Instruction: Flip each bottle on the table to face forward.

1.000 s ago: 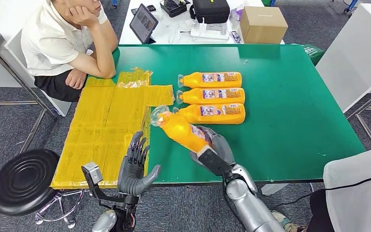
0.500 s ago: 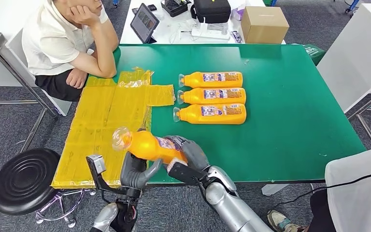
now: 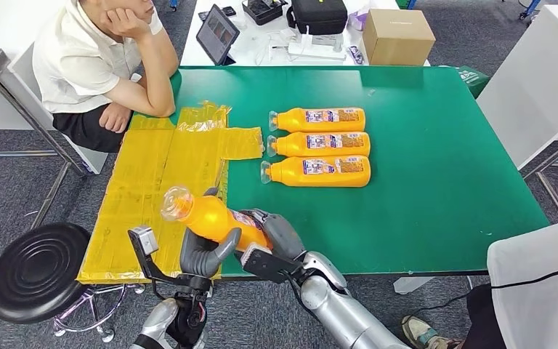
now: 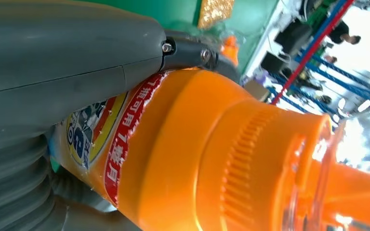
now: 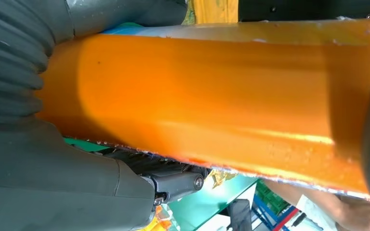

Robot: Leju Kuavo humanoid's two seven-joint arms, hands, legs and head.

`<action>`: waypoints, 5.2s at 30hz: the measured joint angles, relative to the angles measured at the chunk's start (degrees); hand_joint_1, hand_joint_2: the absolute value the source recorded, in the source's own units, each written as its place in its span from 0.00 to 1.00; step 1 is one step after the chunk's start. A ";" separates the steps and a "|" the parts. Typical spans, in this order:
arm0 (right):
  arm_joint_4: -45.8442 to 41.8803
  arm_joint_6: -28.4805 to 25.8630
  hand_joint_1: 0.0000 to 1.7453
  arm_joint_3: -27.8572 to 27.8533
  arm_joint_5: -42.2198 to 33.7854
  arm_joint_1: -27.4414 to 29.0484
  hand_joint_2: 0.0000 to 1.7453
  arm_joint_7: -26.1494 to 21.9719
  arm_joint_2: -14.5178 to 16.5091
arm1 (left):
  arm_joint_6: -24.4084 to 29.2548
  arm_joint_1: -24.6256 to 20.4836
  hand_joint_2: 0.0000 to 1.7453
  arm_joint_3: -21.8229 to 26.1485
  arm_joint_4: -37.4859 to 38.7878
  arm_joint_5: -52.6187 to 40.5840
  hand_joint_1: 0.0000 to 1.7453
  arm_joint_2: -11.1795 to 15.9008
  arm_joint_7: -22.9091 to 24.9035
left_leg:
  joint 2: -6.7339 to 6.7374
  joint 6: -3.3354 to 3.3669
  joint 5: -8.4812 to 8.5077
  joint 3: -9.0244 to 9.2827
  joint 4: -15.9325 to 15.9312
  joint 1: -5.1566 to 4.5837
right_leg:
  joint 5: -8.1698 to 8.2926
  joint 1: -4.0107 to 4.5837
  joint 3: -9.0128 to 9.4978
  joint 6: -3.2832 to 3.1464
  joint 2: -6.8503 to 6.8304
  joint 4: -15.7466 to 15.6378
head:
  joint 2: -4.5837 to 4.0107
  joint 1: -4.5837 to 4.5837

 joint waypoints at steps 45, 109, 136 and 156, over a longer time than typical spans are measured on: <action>-17.72 -14.27 0.00 -3.79 7.39 16.91 0.00 -2.84 -4.30 | 40.53 -4.75 1.00 12.37 -1.82 -55.34 1.00 4.17 -1.49 | -0.04 0.00 0.06 -0.10 0.00 0.01 | 0.00 0.00 -0.11 -0.01 -0.05 0.00 | 0.00 0.02; -13.20 -12.83 0.00 -7.66 1.25 17.22 0.00 -7.87 -0.65 | 6.64 -30.32 1.00 6.83 37.08 -70.56 0.00 4.19 8.95 | -0.05 -0.02 0.13 -0.07 0.00 0.00 | 0.03 0.00 -0.03 0.00 -0.07 0.02 | 0.00 0.02; -13.24 -24.64 0.00 -15.20 15.45 18.16 1.00 1.51 -8.53 | 8.20 1.86 1.00 10.17 -11.38 -25.15 0.00 7.30 -0.46 | -0.10 -0.03 0.06 -0.20 0.00 -0.06 | 0.00 -0.08 -0.15 0.01 -0.08 0.00 | 0.00 0.00; 2.00 -20.53 0.00 -22.84 26.39 2.94 1.00 6.98 -15.58 | 14.42 6.15 1.00 4.33 -14.34 -28.55 0.00 4.99 -2.40 | -0.09 0.00 0.09 -0.19 0.01 -0.07 | 0.03 -0.07 -0.14 0.03 -0.08 0.00 | 0.00 0.01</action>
